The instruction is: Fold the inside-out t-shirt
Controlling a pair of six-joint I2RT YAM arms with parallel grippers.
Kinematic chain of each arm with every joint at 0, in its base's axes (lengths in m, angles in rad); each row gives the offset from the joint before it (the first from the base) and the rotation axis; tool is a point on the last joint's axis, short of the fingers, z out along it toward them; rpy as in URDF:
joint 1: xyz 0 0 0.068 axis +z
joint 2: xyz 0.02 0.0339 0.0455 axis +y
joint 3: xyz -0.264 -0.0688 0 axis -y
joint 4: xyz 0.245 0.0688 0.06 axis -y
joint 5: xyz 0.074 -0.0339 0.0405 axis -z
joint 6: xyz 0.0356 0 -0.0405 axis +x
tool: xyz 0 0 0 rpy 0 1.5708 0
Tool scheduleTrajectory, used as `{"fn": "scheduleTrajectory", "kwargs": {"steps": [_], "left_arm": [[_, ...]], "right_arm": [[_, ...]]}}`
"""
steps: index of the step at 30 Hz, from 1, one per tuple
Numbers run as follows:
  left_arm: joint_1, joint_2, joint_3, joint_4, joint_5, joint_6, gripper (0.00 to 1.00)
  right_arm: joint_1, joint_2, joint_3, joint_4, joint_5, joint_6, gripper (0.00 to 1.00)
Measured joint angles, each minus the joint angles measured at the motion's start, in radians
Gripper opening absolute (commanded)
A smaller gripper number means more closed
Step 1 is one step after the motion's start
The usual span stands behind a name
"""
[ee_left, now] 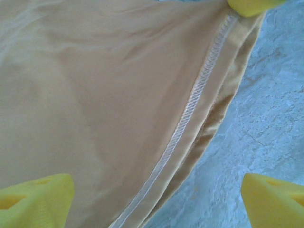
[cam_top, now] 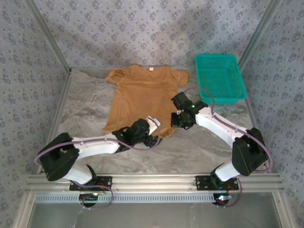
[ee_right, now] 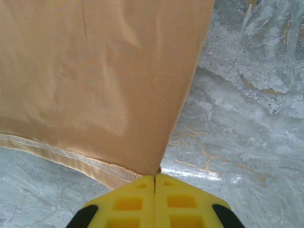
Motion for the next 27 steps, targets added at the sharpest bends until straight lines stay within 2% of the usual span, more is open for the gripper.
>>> {"fn": "scheduleTrajectory", "kwargs": {"steps": [6, 9, 13, 17, 19, 22, 27], "left_arm": [[-0.018, 0.18, 0.093, 0.059, -0.073, 0.081, 0.9], [-0.017, 0.264, 0.156, 0.058, -0.167, 0.121, 0.8], [0.014, 0.32, 0.253, -0.027, -0.295, 0.126, 0.64], [0.069, 0.287, 0.265, -0.077, -0.343, 0.109, 0.65], [0.084, 0.26, 0.254, -0.09, -0.344, 0.102, 0.69], [0.085, 0.212, 0.235, -0.105, -0.309, 0.092, 0.78], [0.084, 0.171, 0.209, -0.104, -0.21, 0.087, 0.79]], "right_arm": [[-0.028, -0.072, -0.016, 0.003, -0.029, 0.005, 0.0], [-0.045, -0.112, -0.021, -0.003, -0.038, 0.005, 0.0], [-0.083, -0.179, -0.045, -0.012, -0.043, 0.004, 0.0], [-0.156, -0.237, -0.081, -0.016, -0.056, 0.003, 0.0], [-0.187, -0.245, -0.09, -0.018, -0.064, -0.003, 0.0], [-0.209, -0.245, -0.103, -0.018, -0.072, -0.009, 0.0], [-0.211, -0.24, -0.105, -0.013, -0.084, -0.02, 0.0]]}}
